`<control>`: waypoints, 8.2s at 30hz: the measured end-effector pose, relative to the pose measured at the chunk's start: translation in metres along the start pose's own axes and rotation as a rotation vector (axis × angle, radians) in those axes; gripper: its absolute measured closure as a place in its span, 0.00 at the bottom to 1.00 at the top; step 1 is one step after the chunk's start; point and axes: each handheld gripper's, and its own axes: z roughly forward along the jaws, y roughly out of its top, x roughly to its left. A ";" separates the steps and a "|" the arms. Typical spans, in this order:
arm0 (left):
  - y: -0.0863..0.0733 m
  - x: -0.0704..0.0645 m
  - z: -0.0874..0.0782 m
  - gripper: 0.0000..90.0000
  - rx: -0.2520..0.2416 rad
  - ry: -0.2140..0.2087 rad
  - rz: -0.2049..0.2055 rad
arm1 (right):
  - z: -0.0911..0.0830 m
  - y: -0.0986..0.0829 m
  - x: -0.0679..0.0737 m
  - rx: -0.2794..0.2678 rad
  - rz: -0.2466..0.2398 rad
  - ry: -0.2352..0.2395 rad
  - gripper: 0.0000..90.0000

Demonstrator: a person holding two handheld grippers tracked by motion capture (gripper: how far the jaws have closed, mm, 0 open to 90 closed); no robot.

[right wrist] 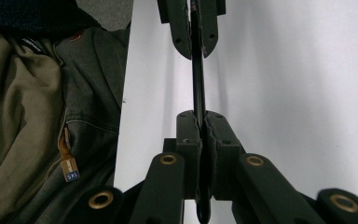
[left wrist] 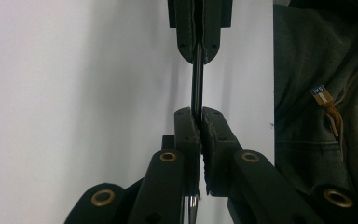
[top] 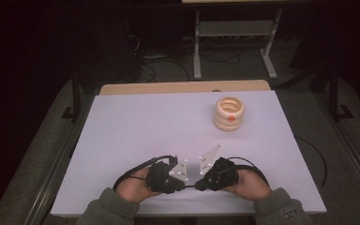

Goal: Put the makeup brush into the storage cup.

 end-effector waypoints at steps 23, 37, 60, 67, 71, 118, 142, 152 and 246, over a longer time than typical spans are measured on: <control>-0.009 0.006 -0.011 0.83 -0.072 -0.001 -0.091 | -0.010 -0.008 -0.007 -0.007 0.073 -0.080 0.94; -0.019 0.020 -0.007 0.73 -0.157 -0.032 -0.248 | -0.033 -0.011 -0.010 -0.086 0.153 -0.206 0.93; -0.029 0.033 -0.009 0.69 -0.311 0.029 -0.433 | -0.020 -0.003 -0.003 -0.158 0.214 -0.221 0.93; -0.030 0.032 -0.015 0.71 -0.361 0.024 -0.455 | -0.002 -0.002 -0.003 -0.126 0.206 -0.202 0.93; -0.031 0.032 -0.019 0.74 -0.409 0.002 -0.456 | 0.002 -0.001 -0.002 -0.123 0.188 -0.191 0.93; -0.019 0.024 -0.038 0.91 -0.441 -0.034 -0.404 | 0.000 0.013 0.013 -0.241 0.156 -0.225 0.94; -0.015 0.021 -0.038 0.91 -0.404 -0.040 -0.362 | -0.004 0.019 0.019 -0.296 0.159 -0.218 0.94; -0.017 0.020 -0.040 0.81 -0.389 0.003 -0.364 | -0.012 0.010 0.011 -0.306 0.190 -0.236 0.94; -0.100 0.018 -0.046 0.54 -0.312 0.257 -0.484 | -0.111 -0.038 -0.052 -0.418 0.423 -0.365 0.94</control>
